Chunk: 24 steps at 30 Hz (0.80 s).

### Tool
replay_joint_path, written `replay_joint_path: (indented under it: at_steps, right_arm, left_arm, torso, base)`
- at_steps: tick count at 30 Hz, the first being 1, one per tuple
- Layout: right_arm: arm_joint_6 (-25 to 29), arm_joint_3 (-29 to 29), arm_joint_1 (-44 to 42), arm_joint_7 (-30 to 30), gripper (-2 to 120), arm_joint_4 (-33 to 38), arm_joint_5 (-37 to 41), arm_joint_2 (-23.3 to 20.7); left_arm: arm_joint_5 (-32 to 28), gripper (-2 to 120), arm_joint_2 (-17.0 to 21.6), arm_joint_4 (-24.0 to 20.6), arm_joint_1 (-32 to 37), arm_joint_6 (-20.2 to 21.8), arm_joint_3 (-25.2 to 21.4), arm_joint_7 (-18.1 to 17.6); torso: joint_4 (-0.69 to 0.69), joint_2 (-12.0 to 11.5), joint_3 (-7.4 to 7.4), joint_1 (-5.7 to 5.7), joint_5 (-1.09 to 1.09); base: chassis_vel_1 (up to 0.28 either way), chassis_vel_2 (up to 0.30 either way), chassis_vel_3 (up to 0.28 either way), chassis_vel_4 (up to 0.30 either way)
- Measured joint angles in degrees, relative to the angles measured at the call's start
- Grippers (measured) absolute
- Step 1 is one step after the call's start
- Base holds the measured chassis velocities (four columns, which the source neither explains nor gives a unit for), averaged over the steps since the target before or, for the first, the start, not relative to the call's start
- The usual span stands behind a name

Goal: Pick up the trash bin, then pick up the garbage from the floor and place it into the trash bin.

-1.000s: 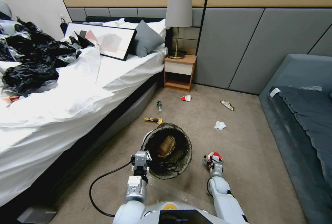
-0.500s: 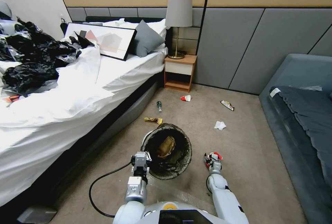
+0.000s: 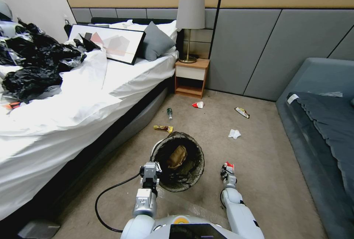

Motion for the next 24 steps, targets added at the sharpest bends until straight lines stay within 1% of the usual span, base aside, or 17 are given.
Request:
replay_joint_path:
  at_steps: [2,3,13,18,21,22,24]
  right_arm:
    - [0.02,0.04,-0.03,0.00,3,0.02,0.00,-0.01]
    - [0.08,0.19,-0.17,0.00,0,0.17,-0.01,-0.01]
    - [0.13,0.31,-0.96,-0.68,0,1.91,0.40,-0.07]
    - [0.19,0.50,-1.49,-0.77,0,3.57,0.39,0.02]
    - [0.29,0.54,-3.22,-0.82,0,7.70,0.44,0.10]
    - [0.29,0.54,-3.22,-0.82,0,7.70,0.44,0.10]
    - [0.91,0.96,-5.40,-0.61,0,12.92,0.73,0.59]
  left_arm:
    - [0.00,0,0.01,0.00,0.00,0.00,0.00,-0.01]
    - [0.00,0,0.03,0.00,-0.02,-0.01,0.02,-0.03]
    - [0.02,0,0.02,0.03,-0.05,-0.03,0.30,-0.01]
    - [0.01,0,0.00,0.05,-0.05,-0.03,0.31,0.00]
    - [0.01,0,0.00,0.07,-0.09,-0.03,0.36,0.01]
    - [0.01,0,0.00,0.07,-0.09,-0.03,0.36,0.01]
    - [0.01,0,-0.02,0.09,-0.11,-0.03,0.39,0.02]
  torso:
    - [0.00,0.00,0.00,0.00,0.00]
    - [0.00,0.00,0.00,0.00,0.00]
    - [-0.03,0.00,0.01,0.00,0.01]
    - [-0.01,0.00,0.01,0.00,0.01]
    - [-0.01,0.00,0.01,0.00,0.01]
    - [-0.01,0.00,0.01,0.00,0.01]
    - [0.00,0.00,0.01,0.00,0.00]
  base:
    - [0.000,0.000,0.000,0.000]
    - [0.000,0.000,0.000,0.000]
    - [0.000,0.000,0.000,0.000]
    - [0.000,0.000,0.000,0.000]
    - [0.000,0.000,0.000,0.000]
    - [0.000,0.000,0.000,0.000]
    - [0.000,0.000,0.000,0.000]
